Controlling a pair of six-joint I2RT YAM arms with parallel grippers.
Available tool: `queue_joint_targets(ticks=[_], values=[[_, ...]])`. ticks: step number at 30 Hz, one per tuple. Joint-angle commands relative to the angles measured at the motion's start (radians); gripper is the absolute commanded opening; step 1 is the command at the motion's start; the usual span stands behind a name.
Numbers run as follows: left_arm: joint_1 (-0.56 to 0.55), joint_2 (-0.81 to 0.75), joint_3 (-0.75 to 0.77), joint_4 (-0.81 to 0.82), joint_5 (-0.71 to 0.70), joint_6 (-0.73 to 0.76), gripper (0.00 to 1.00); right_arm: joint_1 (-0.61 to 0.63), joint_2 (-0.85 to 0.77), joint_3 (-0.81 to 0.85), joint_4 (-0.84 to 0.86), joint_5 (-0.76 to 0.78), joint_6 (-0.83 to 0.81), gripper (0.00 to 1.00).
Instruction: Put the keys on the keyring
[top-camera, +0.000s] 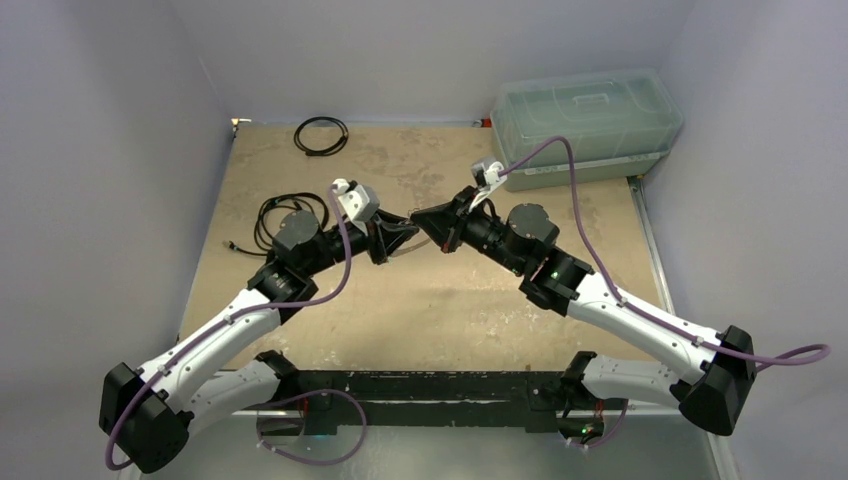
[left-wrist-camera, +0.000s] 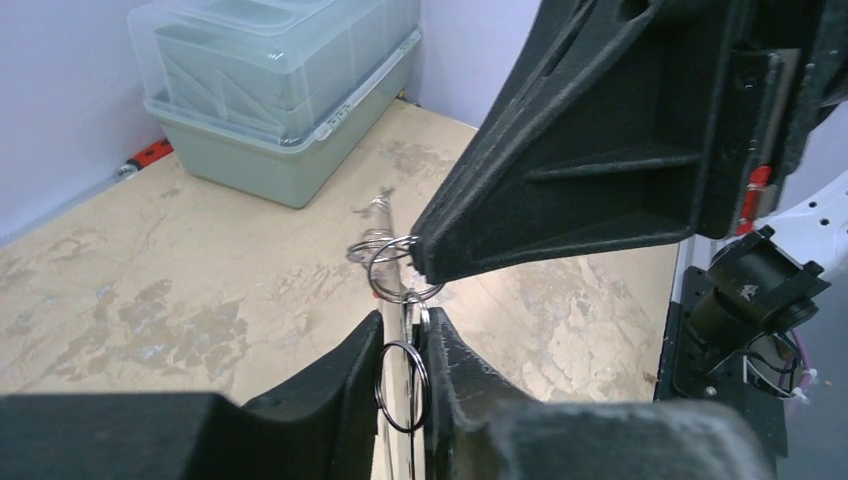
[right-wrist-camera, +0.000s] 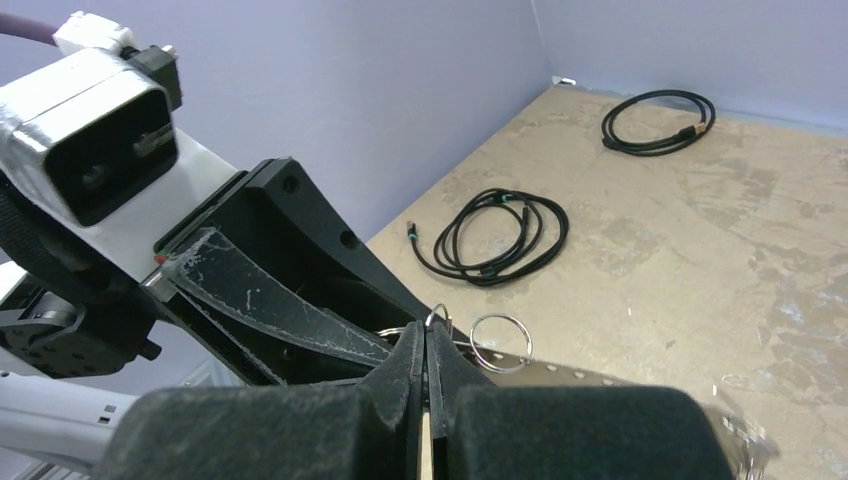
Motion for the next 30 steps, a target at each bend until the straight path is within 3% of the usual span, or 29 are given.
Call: queue_joint_targets(ticks=[1, 2, 11, 12, 16, 18, 26, 30], values=[[-0.001, -0.01, 0.003, 0.095, 0.023, -0.009, 0.1, -0.001, -0.02, 0.021, 0.073, -0.013, 0.004, 0.0], [-0.001, -0.013, 0.003, 0.093, 0.021, -0.007, 0.0, -0.002, -0.021, 0.022, 0.073, -0.013, 0.004, 0.0], [-0.001, -0.057, 0.043, 0.011, 0.045, 0.029, 0.0, -0.002, -0.003, 0.07, 0.033, -0.068, 0.019, 0.0], [-0.002, -0.064, 0.064, -0.031, 0.048, 0.053, 0.0, -0.002, -0.001, 0.081, 0.017, -0.072, 0.019, 0.04], [-0.002, -0.088, 0.131, -0.177, 0.026, 0.14, 0.0, -0.002, 0.0, 0.105, -0.013, -0.1, 0.008, 0.39], [-0.002, -0.087, 0.147, -0.204, 0.027, 0.154, 0.0, -0.003, 0.0, 0.101, -0.004, -0.117, -0.002, 0.45], [-0.002, -0.102, 0.088, -0.11, -0.077, 0.049, 0.0, -0.003, -0.019, 0.034, 0.099, -0.15, -0.019, 0.47], [0.01, -0.114, 0.049, -0.06, -0.08, -0.002, 0.0, -0.002, 0.008, 0.053, 0.063, -0.096, -0.05, 0.41]])
